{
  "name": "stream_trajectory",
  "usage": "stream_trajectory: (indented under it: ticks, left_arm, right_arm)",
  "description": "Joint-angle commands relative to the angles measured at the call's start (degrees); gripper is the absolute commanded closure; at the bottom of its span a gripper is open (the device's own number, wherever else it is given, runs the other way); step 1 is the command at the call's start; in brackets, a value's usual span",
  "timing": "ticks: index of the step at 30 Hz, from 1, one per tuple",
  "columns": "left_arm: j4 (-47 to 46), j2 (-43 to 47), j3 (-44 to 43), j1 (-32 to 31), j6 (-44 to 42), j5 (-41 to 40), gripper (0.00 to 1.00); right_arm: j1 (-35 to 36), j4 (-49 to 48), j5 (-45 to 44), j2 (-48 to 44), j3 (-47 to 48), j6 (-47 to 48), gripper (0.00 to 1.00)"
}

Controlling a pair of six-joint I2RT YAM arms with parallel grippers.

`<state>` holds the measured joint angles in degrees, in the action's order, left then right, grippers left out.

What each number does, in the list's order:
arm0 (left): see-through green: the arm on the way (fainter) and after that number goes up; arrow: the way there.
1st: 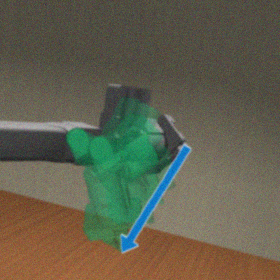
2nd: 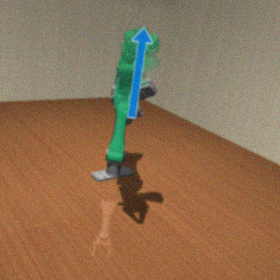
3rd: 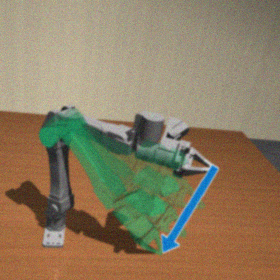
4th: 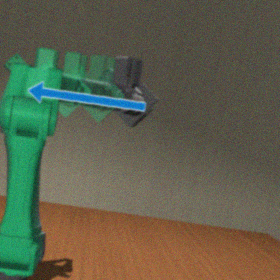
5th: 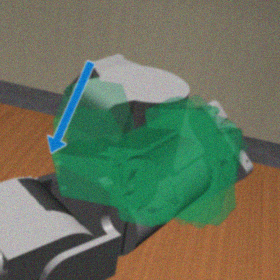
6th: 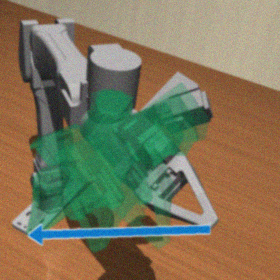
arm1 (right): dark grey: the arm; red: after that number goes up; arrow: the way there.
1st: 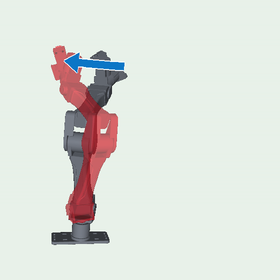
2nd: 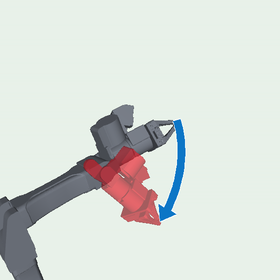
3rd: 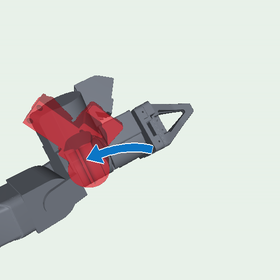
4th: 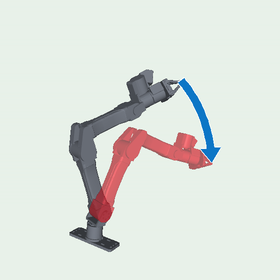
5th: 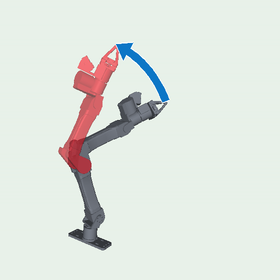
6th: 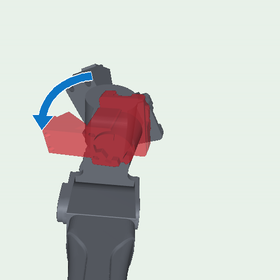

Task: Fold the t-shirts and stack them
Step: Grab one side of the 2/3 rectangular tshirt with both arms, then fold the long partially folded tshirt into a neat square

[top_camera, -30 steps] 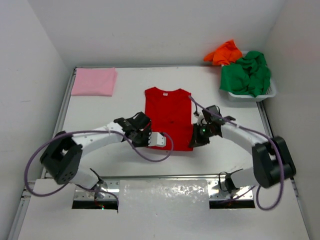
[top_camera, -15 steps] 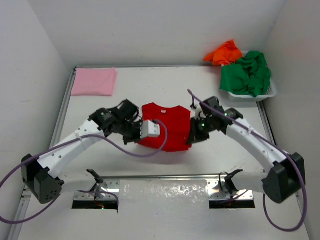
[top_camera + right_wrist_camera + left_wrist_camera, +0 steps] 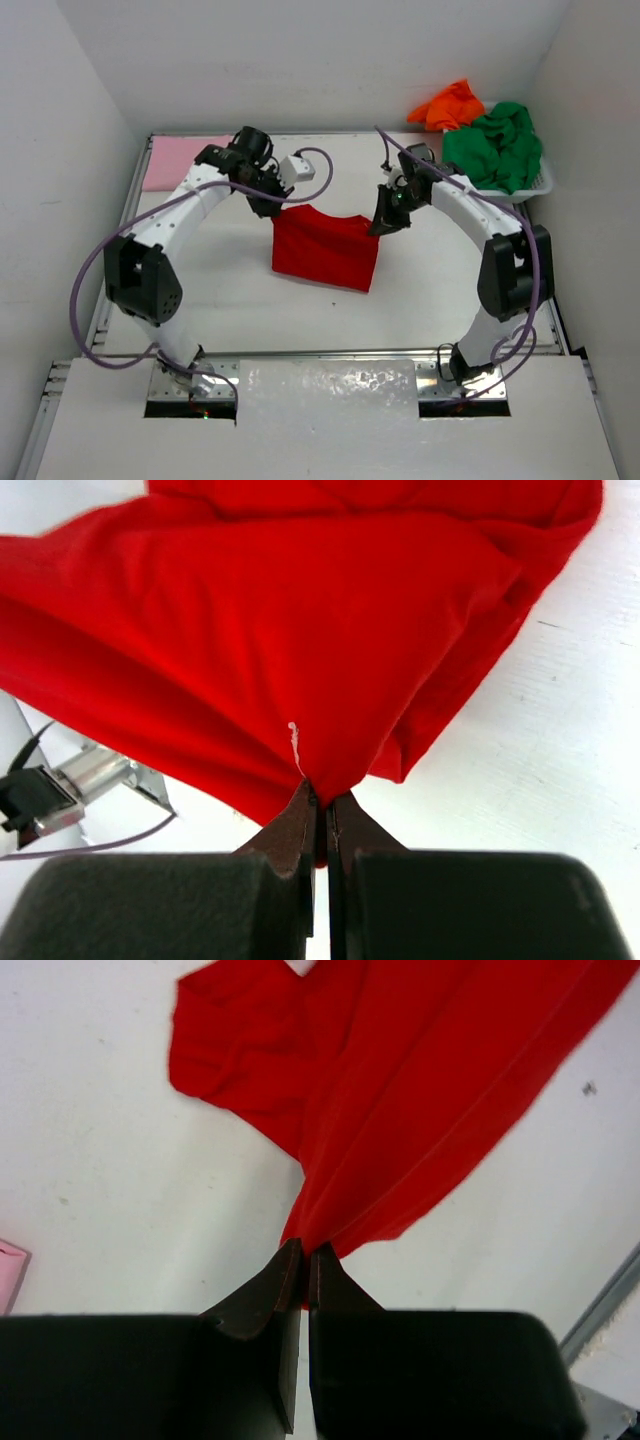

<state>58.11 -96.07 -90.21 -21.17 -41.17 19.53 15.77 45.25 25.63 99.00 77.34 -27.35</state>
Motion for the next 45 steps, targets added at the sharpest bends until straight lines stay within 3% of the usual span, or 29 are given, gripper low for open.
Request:
stream_trajectory:
  ticks: [1, 6, 14, 24, 27, 32, 45]
  left_arm:
    - [-3.5, -2.9, -6.5, 3.2, 3.1, -1.2, 1.00]
    - [-3.0, -4.7, -8.8, 3.5, 2.0, 1.1, 1.00]
    - [-0.3, 6.5, 1.5, 3.5, -5.8, 5.9, 1.00]
    - [1.1, 15.3, 10.3, 3.6, -7.7, 7.4, 1.00]
    - [0.8, 17.2, 12.2, 3.5, -7.4, 8.2, 1.00]
    - [-3.2, 17.2, 14.5, 3.6, -5.5, 7.0, 1.00]
    - [-13.9, 3.4, 7.7, 3.6, 3.9, 1.7, 1.00]
  right_arm:
    - [-2.3, -0.3, -0.7, 0.5, 1.7, -0.1, 1.00]
    - [-3.0, -0.5, -0.3, -1.3, 1.2, -0.9, 1.00]
    - [1.1, -0.3, -1.8, -16.0, -11.1, -5.4, 1.00]
    - [9.7, -6.6, -1.0, -28.9, -27.3, -19.8, 1.00]
    - [11.6, -12.9, 1.9, -30.9, -32.8, -26.1, 1.00]
    - [11.0, -20.6, 4.3, -30.0, -34.1, -29.5, 1.00]
    - [-0.6, -19.9, 6.9, -17.3, -28.0, -22.0, 1.00]
